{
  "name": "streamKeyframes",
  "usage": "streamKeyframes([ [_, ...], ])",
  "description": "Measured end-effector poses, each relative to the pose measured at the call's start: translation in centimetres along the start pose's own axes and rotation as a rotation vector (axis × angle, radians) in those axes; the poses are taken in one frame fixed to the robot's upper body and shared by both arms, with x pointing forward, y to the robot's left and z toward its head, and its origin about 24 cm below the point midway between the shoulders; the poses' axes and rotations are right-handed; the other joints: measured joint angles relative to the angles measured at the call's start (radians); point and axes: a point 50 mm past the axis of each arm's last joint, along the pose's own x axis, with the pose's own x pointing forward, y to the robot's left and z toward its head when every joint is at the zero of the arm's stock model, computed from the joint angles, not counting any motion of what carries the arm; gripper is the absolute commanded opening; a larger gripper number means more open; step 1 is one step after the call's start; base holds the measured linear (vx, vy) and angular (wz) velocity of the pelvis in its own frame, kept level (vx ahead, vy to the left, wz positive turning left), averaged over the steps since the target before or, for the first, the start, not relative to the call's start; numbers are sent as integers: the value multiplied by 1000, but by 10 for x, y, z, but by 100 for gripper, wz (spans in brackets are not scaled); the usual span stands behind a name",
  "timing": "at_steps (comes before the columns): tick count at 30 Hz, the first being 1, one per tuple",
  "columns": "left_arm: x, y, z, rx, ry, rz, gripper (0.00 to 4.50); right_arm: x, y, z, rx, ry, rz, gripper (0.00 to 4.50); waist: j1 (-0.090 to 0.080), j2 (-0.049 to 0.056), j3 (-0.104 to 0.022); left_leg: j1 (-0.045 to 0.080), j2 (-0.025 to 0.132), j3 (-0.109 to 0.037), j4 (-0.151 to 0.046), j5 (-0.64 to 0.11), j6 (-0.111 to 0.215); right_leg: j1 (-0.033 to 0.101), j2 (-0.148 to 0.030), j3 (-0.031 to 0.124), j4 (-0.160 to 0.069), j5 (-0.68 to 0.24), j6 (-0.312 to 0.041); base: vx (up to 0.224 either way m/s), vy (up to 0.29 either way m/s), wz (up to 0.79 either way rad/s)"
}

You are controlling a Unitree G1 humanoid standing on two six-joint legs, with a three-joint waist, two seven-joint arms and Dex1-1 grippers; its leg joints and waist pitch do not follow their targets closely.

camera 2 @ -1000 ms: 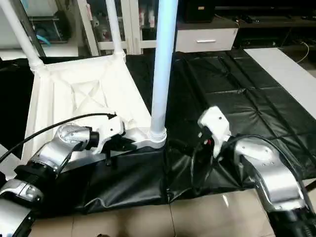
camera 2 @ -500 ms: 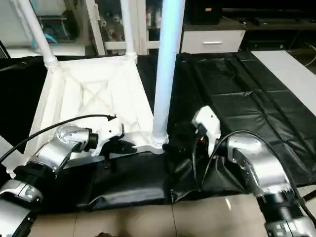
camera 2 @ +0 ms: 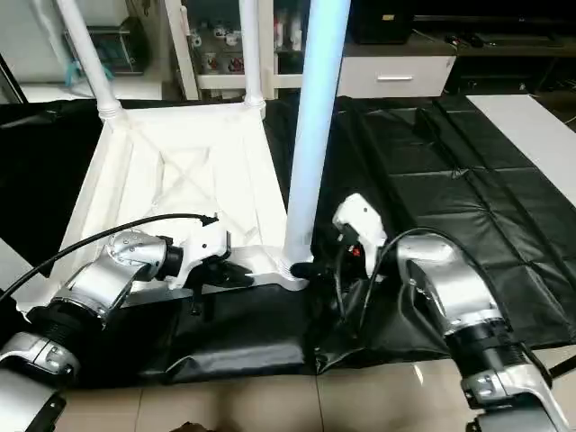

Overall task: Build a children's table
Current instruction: Rotate leg to tighten

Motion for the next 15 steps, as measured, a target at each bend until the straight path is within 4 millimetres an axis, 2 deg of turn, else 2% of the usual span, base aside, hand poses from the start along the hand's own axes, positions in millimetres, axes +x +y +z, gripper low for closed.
streamKeyframes([
  [3, 0, 0, 0, 0, 0, 1, 0, 3, 1, -5, -1, 24, 23, 410, 0, 0, 0, 0, 0, 0, 0, 0, 0, 0, 0, 0, 0, 0, 0, 0, 0, 0],
  [4, 0, 0, 0, 0, 1, 1, 0, 4, 0, -6, -1, 25, 27, 387, 0, 0, 0, 0, 0, 0, 0, 0, 0, 0, 0, 0, 0, 0, 0, 0, 0, 0],
  [10, 0, 0, 0, 0, 0, 0, 0, 9, -2, -3, -2, 11, 35, 358, 0, 0, 0, 0, 0, 0, 0, 0, 0, 0, 0, 0, 0, 0, 0, 0, 0, 0],
  [11, 0, 0, 0, 0, 1, 0, 0, 10, -2, -2, -6, 9, 35, 334, 0, 0, 0, 0, 0, 0, 0, 0, 0, 0, 0, 0, 0, 0, 0, 0, 0, 0],
  [14, 0, 0, 0, 0, 0, 0, 0, 12, -1, -3, -5, 0, 45, 319, 0, 0, 0, 0, 0, 0, 0, 0, 0, 0, 0, 0, 0, 0, 0, 0, 0, 0],
  [15, 0, 0, 0, 0, 1, 1, 0, 13, -1, -4, -3, -3, 48, 292, 0, 0, 0, 0, 0, 0, 0, 0, 0, 0, 0, 0, 0, 0, 0, 0, 0, 0],
])
